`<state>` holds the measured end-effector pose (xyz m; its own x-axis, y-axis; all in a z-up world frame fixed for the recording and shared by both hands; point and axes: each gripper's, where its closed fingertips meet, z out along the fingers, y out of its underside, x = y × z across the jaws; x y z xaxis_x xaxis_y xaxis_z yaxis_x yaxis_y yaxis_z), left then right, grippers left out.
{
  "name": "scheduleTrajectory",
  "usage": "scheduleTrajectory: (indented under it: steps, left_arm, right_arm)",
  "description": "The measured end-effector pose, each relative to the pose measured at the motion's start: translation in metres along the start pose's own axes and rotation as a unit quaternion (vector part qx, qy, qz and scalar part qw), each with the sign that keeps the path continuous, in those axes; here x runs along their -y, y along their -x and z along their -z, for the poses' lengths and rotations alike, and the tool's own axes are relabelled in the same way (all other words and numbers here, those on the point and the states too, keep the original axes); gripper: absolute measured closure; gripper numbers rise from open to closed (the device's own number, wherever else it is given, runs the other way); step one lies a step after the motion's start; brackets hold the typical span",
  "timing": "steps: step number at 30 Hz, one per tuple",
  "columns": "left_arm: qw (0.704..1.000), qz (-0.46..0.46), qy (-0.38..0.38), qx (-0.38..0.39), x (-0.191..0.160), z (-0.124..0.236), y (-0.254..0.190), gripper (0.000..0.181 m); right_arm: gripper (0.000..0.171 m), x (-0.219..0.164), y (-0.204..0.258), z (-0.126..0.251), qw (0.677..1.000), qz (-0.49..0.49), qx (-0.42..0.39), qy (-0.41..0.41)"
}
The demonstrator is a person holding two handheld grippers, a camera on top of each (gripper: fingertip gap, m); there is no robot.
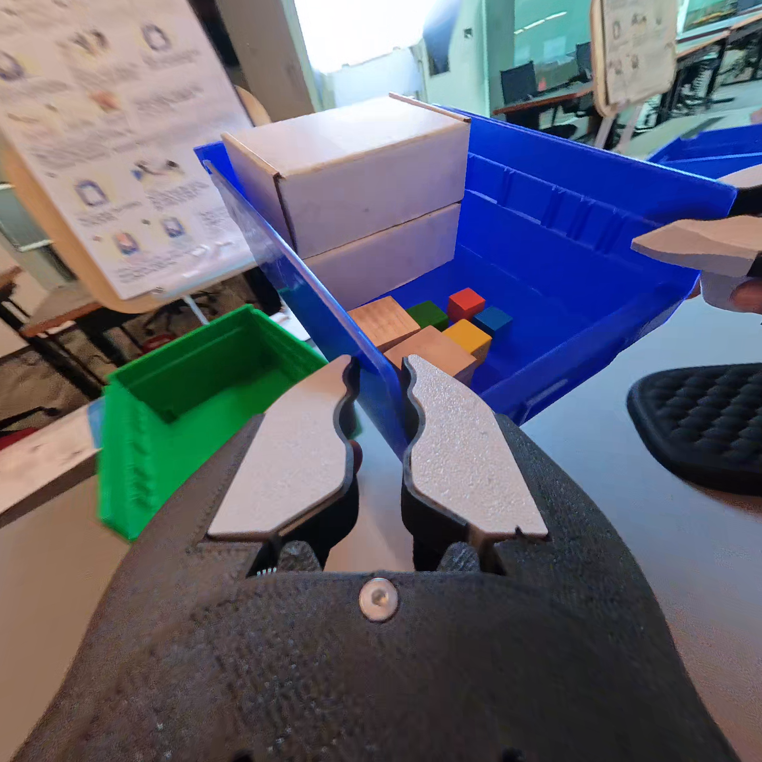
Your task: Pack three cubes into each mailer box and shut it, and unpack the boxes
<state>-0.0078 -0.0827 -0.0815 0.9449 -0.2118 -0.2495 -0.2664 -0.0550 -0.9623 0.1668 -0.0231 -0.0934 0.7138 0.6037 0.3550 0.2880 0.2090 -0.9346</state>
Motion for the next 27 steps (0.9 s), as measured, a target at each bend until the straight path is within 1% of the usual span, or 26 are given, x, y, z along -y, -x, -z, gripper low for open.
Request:
scheduleTrajectory:
  steps: [3, 7, 11, 16, 19, 21, 24, 27]
  left_arm:
    - [0.999, -0.004, -0.005, 0.053, 0.018, 0.041, 0.043, 0.163]
    - [0.992, -0.014, 0.013, 0.121, 0.016, 0.09, 0.099, 0.163]
    - [0.985, -0.016, 0.053, 0.164, -0.005, 0.136, 0.145, 0.162]
    - [0.973, 0.012, 0.109, 0.202, -0.048, 0.182, 0.191, 0.162]
    - [0.966, 0.027, 0.136, 0.22, -0.072, 0.195, 0.208, 0.163]
    - [0.963, 0.034, 0.141, 0.229, -0.085, 0.196, 0.216, 0.165]
    - [0.96, 0.033, 0.156, 0.232, -0.101, 0.186, 0.217, 0.166]
    - [0.963, 0.03, 0.154, 0.221, -0.103, 0.175, 0.209, 0.165]
  right_arm:
    - [0.158, 0.043, 0.034, -0.019, 0.998, -0.012, 0.044, -0.037]
    - [0.16, 0.081, 0.089, -0.058, 0.991, -0.047, 0.105, -0.069]
    - [0.16, 0.102, 0.152, -0.097, 0.981, -0.056, 0.173, -0.064]
    - [0.159, 0.108, 0.233, -0.128, 0.962, -0.07, 0.262, -0.044]
    - [0.159, 0.098, 0.268, -0.138, 0.953, -0.067, 0.292, -0.032]
    - [0.158, 0.096, 0.278, -0.141, 0.948, -0.081, 0.304, -0.046]
    - [0.158, 0.096, 0.273, -0.146, 0.95, -0.088, 0.296, -0.051]
    - [0.159, 0.098, 0.259, -0.148, 0.95, -0.106, 0.291, -0.051]
